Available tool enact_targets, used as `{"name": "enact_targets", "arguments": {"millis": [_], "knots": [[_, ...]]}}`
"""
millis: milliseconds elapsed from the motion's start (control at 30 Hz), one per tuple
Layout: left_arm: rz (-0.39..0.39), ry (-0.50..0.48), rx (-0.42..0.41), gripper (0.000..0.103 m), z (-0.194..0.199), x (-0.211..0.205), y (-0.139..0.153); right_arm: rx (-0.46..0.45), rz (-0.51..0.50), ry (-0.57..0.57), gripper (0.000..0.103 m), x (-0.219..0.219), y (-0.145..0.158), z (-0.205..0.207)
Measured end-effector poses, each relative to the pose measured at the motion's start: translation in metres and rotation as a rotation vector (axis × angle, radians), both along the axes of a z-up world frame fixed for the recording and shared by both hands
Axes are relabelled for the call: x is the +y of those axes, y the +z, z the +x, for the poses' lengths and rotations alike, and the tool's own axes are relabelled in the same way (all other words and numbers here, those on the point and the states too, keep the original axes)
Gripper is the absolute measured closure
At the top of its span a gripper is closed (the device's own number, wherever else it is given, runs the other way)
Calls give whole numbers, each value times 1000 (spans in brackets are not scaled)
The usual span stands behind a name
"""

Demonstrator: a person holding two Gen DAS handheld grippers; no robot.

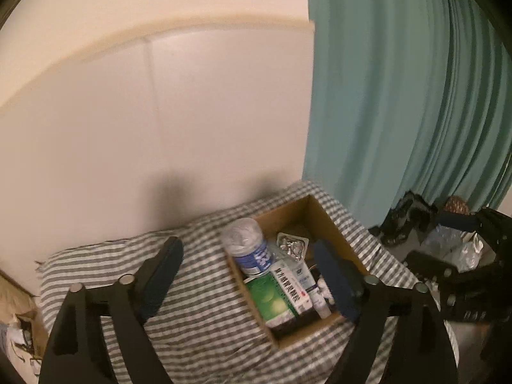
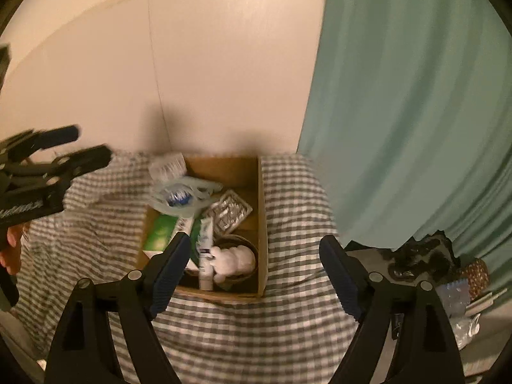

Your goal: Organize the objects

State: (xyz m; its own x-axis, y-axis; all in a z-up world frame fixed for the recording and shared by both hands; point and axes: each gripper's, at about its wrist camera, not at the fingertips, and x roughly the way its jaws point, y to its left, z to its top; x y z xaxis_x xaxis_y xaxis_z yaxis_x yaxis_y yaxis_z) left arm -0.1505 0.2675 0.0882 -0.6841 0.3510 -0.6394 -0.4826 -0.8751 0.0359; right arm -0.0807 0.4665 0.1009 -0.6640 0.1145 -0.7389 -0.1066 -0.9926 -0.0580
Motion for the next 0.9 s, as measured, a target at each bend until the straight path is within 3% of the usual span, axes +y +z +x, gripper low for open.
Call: {"name": "enact_targets", "arguments": {"millis": [167,367,467,567,667,800,900], "knots": [[-2,60,80,1,40,-56,33,83,-8,2,18,-34,38,42],[19,122,156,0,84,-118,41,201,-29,10,10,-81,46,96],[10,156,208,0,105,-139,31,269,-22,15,0,-102,47,109],[25,179,239,0,119,-156,16,327,3,46,0,-131,48,110],[-4,231,213,0,111,-158,-4,338,29,72,0,-159,38,108],[31,253,230,0,118,-169,-41,321,59,61,0,-183,2,99],[-20,311,282,0,118,-170,-71,316,65,24,0,-185,-34,95]]}}
